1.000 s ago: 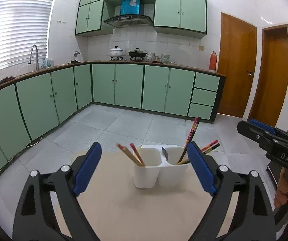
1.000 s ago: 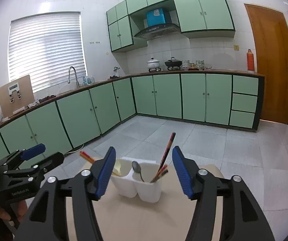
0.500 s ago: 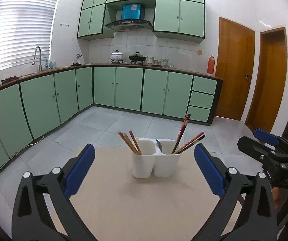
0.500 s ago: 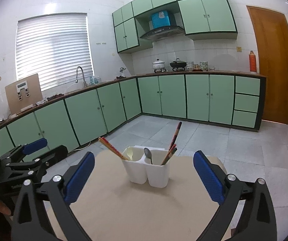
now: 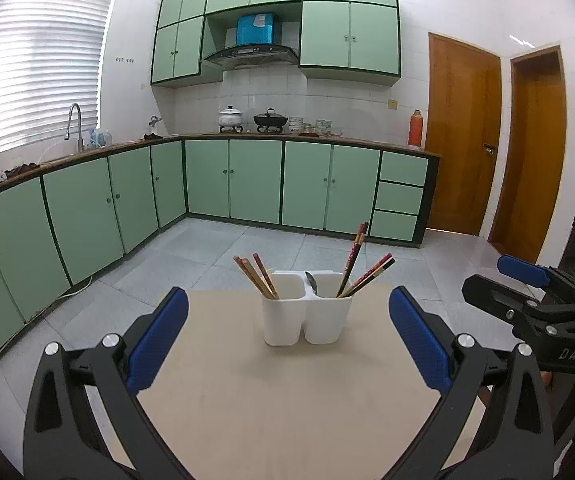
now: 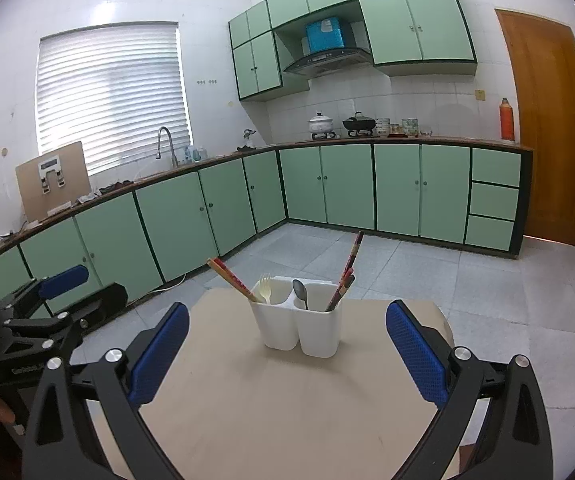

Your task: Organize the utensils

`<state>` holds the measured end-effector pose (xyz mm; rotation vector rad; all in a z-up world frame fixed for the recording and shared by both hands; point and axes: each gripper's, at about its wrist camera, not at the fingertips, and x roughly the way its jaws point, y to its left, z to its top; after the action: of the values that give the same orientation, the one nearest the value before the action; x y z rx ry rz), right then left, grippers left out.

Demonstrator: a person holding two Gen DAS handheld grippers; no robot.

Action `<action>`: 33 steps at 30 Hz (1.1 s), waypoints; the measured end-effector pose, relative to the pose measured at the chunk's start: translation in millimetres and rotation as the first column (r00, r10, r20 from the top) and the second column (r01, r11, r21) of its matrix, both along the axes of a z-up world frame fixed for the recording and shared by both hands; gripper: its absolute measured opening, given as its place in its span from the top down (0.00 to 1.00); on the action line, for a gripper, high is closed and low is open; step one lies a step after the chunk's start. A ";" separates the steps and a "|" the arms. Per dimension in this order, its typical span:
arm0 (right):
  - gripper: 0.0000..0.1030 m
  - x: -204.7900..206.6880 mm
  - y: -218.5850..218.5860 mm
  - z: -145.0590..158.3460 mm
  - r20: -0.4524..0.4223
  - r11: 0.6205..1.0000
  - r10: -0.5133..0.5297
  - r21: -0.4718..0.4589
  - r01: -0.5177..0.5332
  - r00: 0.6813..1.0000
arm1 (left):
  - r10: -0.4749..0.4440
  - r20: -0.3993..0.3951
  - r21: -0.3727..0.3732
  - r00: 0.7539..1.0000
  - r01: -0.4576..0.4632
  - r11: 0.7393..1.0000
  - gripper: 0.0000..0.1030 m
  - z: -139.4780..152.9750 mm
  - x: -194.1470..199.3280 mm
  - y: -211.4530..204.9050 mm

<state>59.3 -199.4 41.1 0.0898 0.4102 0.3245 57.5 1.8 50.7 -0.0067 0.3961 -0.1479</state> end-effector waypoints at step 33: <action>0.06 -3.8 4.9 0.3 0.000 1.000 0.009 -0.008 -0.009 1.000 | 0.001 -0.009 -0.005 1.000 -0.001 1.000 0.05 -3.0 -7.3 -2.9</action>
<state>55.5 -194.5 41.5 0.0806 0.4121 0.3314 50.2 -1.1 47.6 -0.0129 0.4050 -0.1478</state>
